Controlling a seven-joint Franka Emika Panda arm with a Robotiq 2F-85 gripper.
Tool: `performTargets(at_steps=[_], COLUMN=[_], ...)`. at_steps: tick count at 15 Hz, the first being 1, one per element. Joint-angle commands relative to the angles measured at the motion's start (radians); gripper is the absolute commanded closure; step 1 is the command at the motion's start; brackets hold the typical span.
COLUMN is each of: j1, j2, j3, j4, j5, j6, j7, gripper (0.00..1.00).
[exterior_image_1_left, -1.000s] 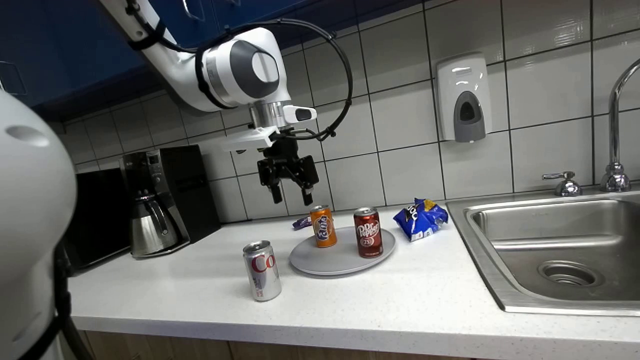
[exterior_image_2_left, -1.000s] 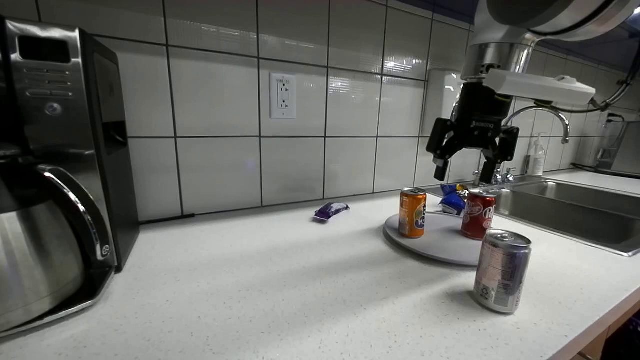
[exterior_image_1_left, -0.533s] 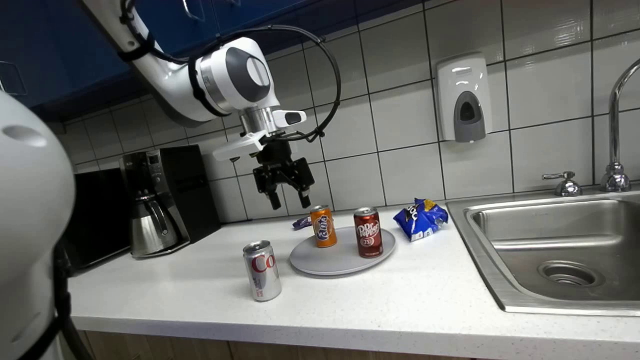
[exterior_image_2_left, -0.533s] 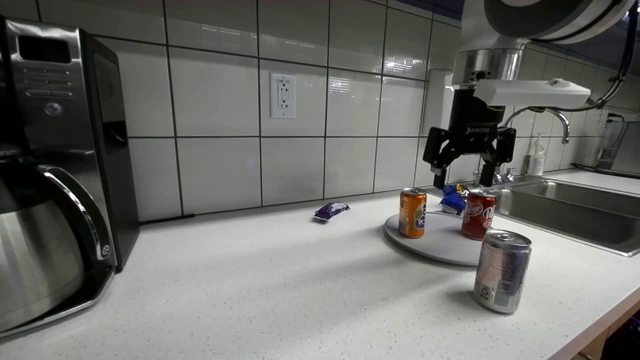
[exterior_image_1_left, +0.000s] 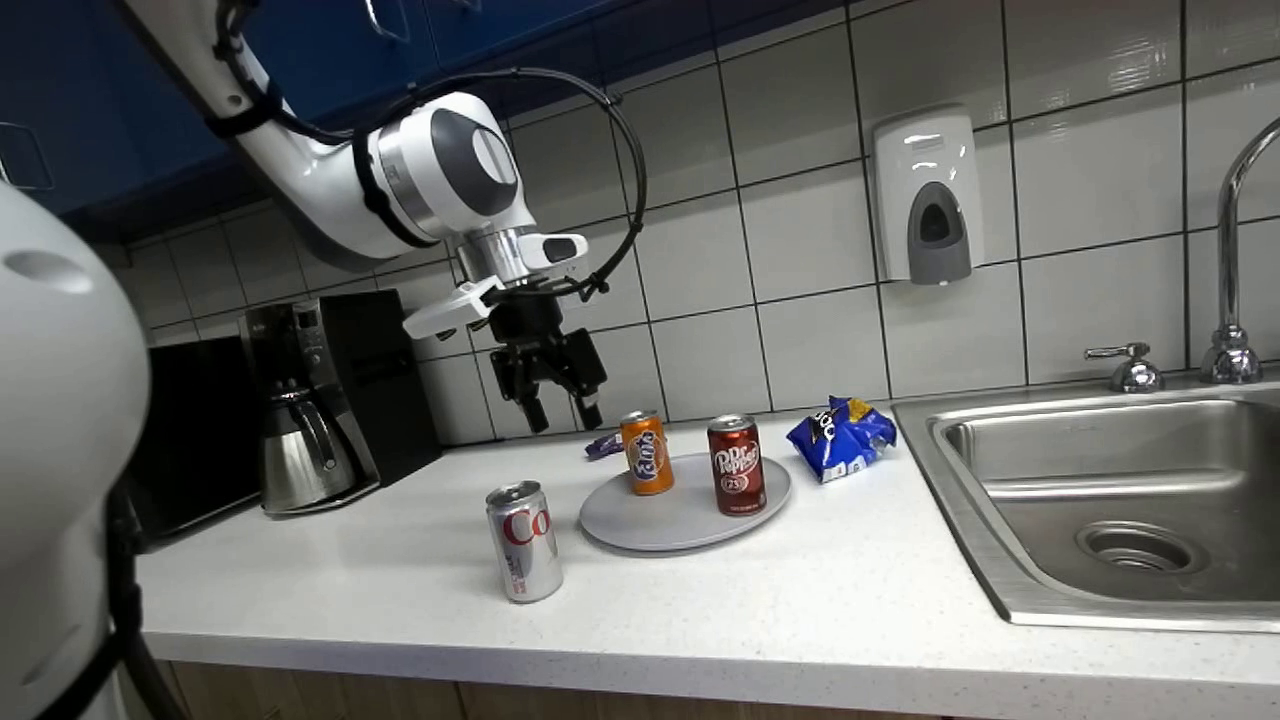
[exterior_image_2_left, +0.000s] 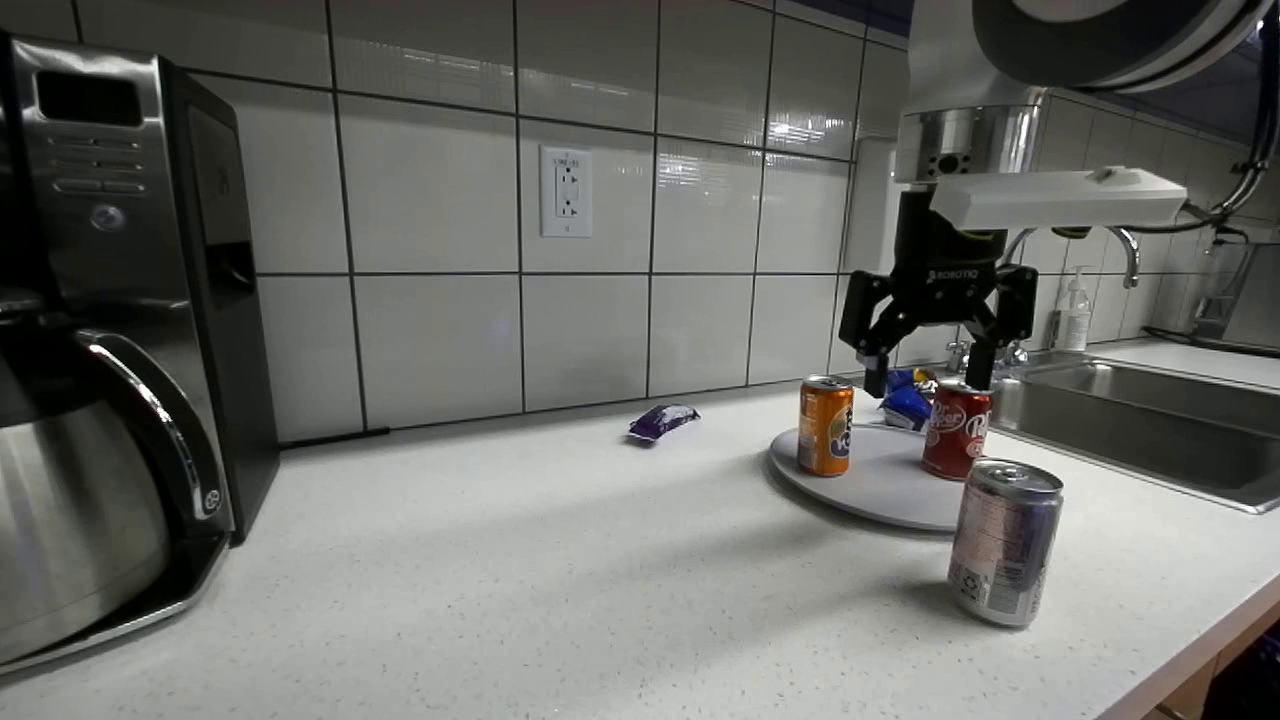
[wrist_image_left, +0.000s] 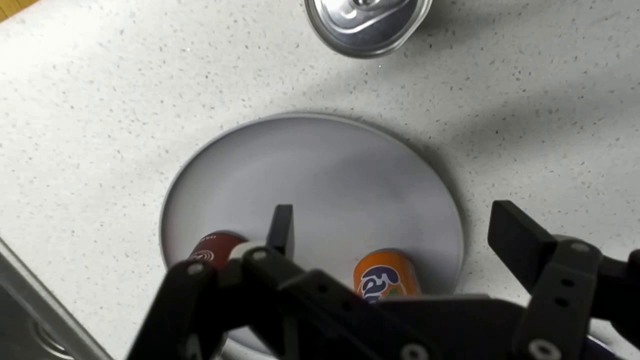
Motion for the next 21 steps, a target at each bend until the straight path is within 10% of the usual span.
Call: performTargets(at_steps=[1,21], j1=[-0.019,0.000], j2=[-0.048,-0.134], j3=[0.028,0.057], j4=[-0.036,-0.159], j5=[0.010,0.126], j6=[-0.031,-0.028], j7=[0.061,0.067], gripper=[0.00,0.00])
